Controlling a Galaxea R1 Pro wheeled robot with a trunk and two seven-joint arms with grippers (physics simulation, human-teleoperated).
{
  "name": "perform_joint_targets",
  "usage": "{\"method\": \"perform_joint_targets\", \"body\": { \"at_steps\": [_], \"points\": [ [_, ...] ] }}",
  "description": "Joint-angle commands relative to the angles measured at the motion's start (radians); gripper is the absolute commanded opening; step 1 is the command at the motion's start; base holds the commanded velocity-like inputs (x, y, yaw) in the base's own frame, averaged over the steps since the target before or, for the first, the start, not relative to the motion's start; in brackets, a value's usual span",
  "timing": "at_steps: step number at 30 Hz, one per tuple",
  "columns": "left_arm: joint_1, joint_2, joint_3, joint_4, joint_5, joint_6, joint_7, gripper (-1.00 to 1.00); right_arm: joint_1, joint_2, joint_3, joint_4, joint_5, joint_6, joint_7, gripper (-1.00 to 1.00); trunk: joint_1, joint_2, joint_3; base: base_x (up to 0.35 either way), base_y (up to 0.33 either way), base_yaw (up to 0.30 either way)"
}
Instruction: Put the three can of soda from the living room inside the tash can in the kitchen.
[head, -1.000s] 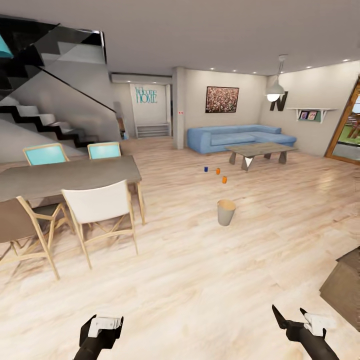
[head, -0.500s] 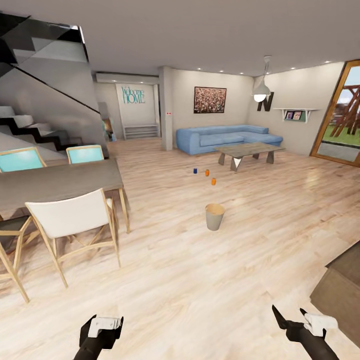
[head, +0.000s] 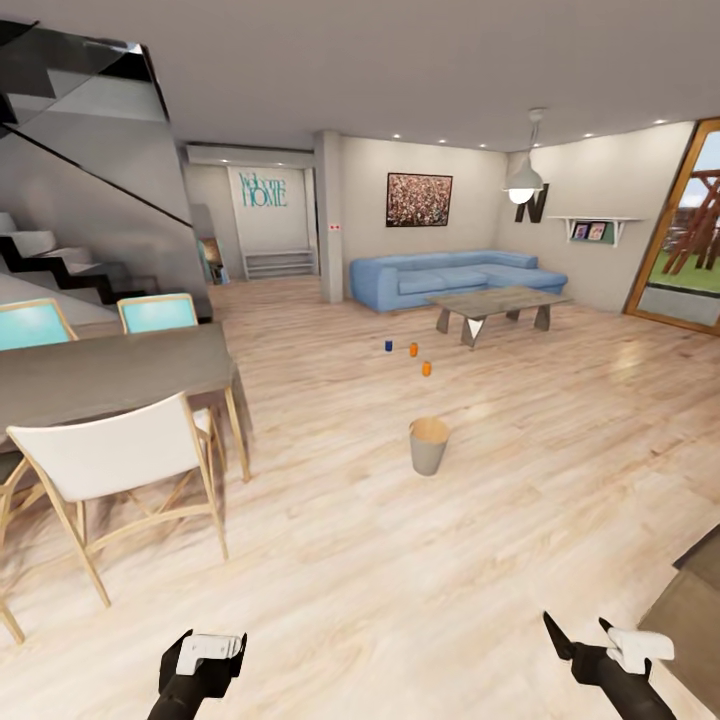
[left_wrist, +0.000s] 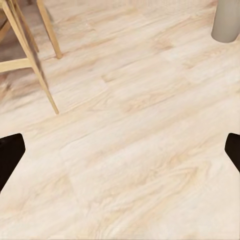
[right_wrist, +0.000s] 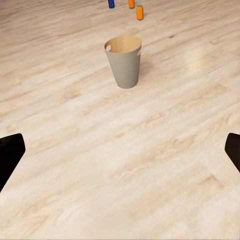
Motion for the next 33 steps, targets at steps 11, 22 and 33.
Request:
{"method": "perform_joint_targets", "body": {
  "at_steps": [11, 22, 33],
  "points": [
    [-0.001, 0.0, 0.0, 0.0, -0.002, 0.0, 0.0, 1.0, 0.0, -0.001, 0.005, 0.009, 0.005, 0.0, 0.002, 1.0, 0.0, 0.0, 0.0, 0.312, -0.002, 0.0],
    [-0.001, 0.0, 0.0, 0.0, -0.003, 0.0, 0.0, 1.0, 0.0, -0.002, 0.006, 0.01, 0.006, 0.0, 0.003, 1.0, 0.0, 0.0, 0.0, 0.312, 0.0, 0.0],
    [-0.001, 0.0, 0.0, 0.0, -0.002, 0.0, 0.0, 1.0, 0.0, -0.002, 0.005, 0.01, 0.008, -0.001, 0.004, 1.0, 0.0, 0.0, 0.0, 0.311, -0.032, 0.0]
  ]
}}
